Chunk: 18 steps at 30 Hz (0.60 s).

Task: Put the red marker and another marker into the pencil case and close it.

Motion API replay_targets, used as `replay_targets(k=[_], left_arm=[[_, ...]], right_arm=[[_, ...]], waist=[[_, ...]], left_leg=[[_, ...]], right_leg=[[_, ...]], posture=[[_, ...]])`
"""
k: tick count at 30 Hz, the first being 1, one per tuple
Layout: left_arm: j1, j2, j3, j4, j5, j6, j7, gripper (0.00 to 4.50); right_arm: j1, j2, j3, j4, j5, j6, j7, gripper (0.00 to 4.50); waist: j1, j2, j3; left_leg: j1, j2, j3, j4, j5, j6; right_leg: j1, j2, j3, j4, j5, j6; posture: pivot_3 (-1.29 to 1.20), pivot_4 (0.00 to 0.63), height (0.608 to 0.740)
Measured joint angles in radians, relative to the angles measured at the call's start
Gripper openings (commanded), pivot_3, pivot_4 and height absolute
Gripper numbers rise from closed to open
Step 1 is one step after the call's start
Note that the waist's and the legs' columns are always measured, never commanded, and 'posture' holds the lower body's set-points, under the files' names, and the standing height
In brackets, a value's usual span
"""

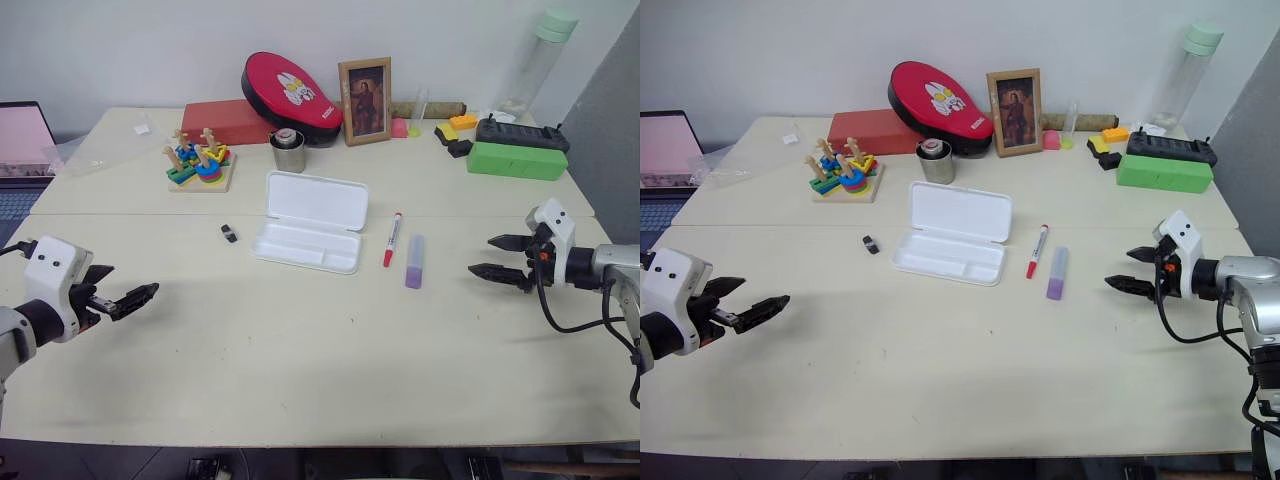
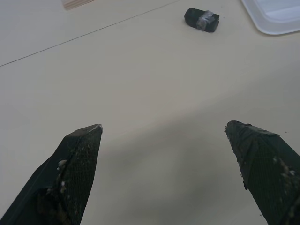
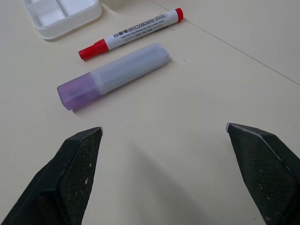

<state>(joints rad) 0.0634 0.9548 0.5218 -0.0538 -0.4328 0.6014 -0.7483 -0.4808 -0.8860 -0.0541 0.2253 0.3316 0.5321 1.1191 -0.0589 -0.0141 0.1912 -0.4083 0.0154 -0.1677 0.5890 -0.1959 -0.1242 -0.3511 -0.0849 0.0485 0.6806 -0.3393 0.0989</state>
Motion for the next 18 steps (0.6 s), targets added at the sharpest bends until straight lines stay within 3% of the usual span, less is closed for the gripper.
replay_targets(k=[18], left_arm=[[-0.035, 0.0, 0.015, -0.015, 0.011, 0.041, 0.042, 4.5]], right_arm=[[0.029, 0.0, -0.001, -0.015, 0.003, 0.015, 0.001, 4.46]], waist=[[-0.001, 0.0, 0.0]], left_leg=[[0.0, 0.0, 0.0, 0.0, 0.0, 0.0]], right_leg=[[0.0, 0.0, 0.0, 0.0, 0.0, 0.0]], posture=[[0.0, 0.15, 0.74]])
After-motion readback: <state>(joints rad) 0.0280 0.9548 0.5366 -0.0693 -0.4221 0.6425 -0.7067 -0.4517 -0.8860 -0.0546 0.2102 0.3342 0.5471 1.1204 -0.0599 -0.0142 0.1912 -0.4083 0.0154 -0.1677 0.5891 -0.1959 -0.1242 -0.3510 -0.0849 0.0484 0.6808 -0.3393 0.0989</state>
